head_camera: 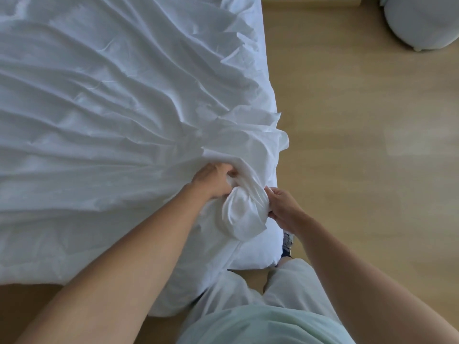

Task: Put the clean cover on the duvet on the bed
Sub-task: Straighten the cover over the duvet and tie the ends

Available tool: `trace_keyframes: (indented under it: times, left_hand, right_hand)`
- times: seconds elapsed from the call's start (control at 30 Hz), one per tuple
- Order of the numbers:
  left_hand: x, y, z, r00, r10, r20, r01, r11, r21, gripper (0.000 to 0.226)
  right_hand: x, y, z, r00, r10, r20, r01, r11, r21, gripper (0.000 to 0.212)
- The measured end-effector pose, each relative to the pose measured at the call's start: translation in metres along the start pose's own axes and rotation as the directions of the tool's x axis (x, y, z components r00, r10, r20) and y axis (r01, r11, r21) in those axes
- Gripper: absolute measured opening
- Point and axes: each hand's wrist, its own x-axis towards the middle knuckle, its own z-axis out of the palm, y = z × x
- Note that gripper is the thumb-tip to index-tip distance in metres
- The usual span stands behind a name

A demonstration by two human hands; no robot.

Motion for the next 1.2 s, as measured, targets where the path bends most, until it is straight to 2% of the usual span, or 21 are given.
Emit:
trace_keyframes:
  times: [0.1, 0.2, 0.3, 0.4, 0.47, 0.5, 0.53, 0.57, 0.6, 0.63, 0.7, 0.73, 0.77, 0.83, 0.9, 0.97, 1.03, 1.1, 1.2]
  left_hand:
    - [-0.005, 0.011, 0.018, 0.997, -0.023, -0.073, 0.038, 0.975, 0.217, 0.036]
    - [-0.019, 0.015, 0.024, 0.957, 0.020, -0.289, 0.038, 0.980, 0.194, 0.024]
    - [-0.039, 0.022, 0.017, 0.845, -0.033, -0.533, 0.097, 0.991, 0.092, 0.015]
    - [-0.059, 0.015, 0.007, 0.680, -0.140, -0.720, 0.170, 0.985, -0.031, 0.024]
    - [-0.084, 0.003, 0.016, 0.633, -0.086, -0.770, 0.184, 0.982, 0.042, 0.026]
    - [-0.099, -0.002, 0.029, 0.661, -0.045, -0.749, 0.178, 0.979, 0.098, 0.025]
    - [-0.116, -0.004, 0.048, 0.730, -0.027, -0.683, 0.164, 0.977, 0.137, 0.025]
    - [-0.133, -0.003, 0.071, 0.823, -0.060, -0.565, 0.163, 0.978, 0.133, 0.024]
    - [-0.150, 0.001, 0.093, 0.894, -0.131, -0.429, 0.184, 0.979, 0.086, 0.022]
    - [-0.164, 0.008, 0.114, 0.929, -0.205, -0.310, 0.226, 0.973, 0.035, 0.024]
    - [-0.179, 0.024, 0.140, 0.938, -0.282, -0.202, 0.286, 0.958, -0.010, 0.030]
    - [-0.179, 0.037, 0.146, 0.938, -0.280, -0.204, 0.284, 0.959, -0.011, 0.032]
    - [-0.175, 0.051, 0.147, 0.937, -0.254, -0.240, 0.256, 0.966, -0.020, 0.032]
    - [-0.158, 0.079, 0.146, 0.919, -0.172, -0.355, 0.170, 0.985, -0.035, 0.029]
    - [-0.145, 0.104, 0.145, 0.888, -0.140, -0.437, 0.132, 0.990, -0.050, 0.028]
    - [-0.143, 0.120, 0.156, 0.883, -0.169, -0.437, 0.149, 0.986, -0.080, 0.029]
    - [-0.154, 0.122, 0.180, 0.910, -0.183, -0.373, 0.210, 0.977, 0.032, 0.028]
    - [-0.179, 0.115, 0.206, 0.947, -0.201, -0.250, 0.245, 0.956, 0.159, 0.028]
    - [-0.215, 0.092, 0.230, 0.961, -0.237, -0.143, 0.257, 0.957, 0.136, 0.023]
  right_hand:
    - [0.002, 0.000, -0.005, 1.000, -0.001, -0.025, 0.000, 1.000, -0.012, 0.033]
    - [0.005, -0.003, -0.005, 0.999, -0.029, -0.034, 0.028, 0.999, -0.039, 0.039]
    - [0.007, -0.006, -0.005, 0.998, -0.060, 0.018, 0.062, 0.993, -0.104, 0.036]
    - [0.011, -0.004, -0.016, 0.999, -0.021, -0.029, 0.021, 1.000, 0.014, 0.033]
    - [0.020, 0.002, -0.030, 0.995, 0.027, -0.091, -0.017, 0.993, 0.116, 0.030]
    - [0.024, 0.004, -0.037, 0.991, 0.042, -0.126, -0.026, 0.991, 0.133, 0.026]
    - [0.027, 0.004, -0.042, 0.988, 0.036, -0.152, -0.021, 0.995, 0.099, 0.021]
    - [0.031, 0.004, -0.048, 0.985, 0.010, -0.174, -0.003, 0.999, 0.037, 0.019]
    - [0.030, 0.003, -0.052, 0.980, 0.013, -0.200, -0.002, 0.998, 0.057, 0.025]
    - [0.028, 0.000, -0.051, 0.984, 0.050, -0.170, -0.038, 0.996, 0.075, 0.028]
    - [0.019, -0.004, -0.049, 0.989, 0.086, -0.120, -0.077, 0.994, 0.076, 0.010]
    - [0.008, -0.004, -0.046, 0.994, 0.018, -0.109, -0.015, 1.000, 0.025, 0.005]
    - [-0.001, -0.001, -0.041, 0.997, -0.024, -0.078, 0.018, 0.997, -0.074, 0.014]
    - [-0.017, 0.007, -0.034, 0.997, -0.012, -0.081, 0.009, 0.999, -0.038, 0.023]
    - [-0.027, 0.018, -0.031, 0.996, -0.046, -0.077, 0.041, 0.997, -0.068, 0.024]
    - [-0.034, 0.025, -0.029, 0.995, -0.067, -0.076, 0.059, 0.992, -0.110, 0.022]
    - [-0.045, 0.029, -0.027, 0.992, -0.089, -0.092, 0.082, 0.994, -0.078, 0.017]
    - [-0.052, 0.031, -0.026, 0.984, -0.104, -0.148, 0.094, 0.993, -0.068, 0.012]
    - [-0.059, 0.036, -0.040, 0.971, -0.057, -0.231, 0.054, 0.998, -0.018, 0.012]
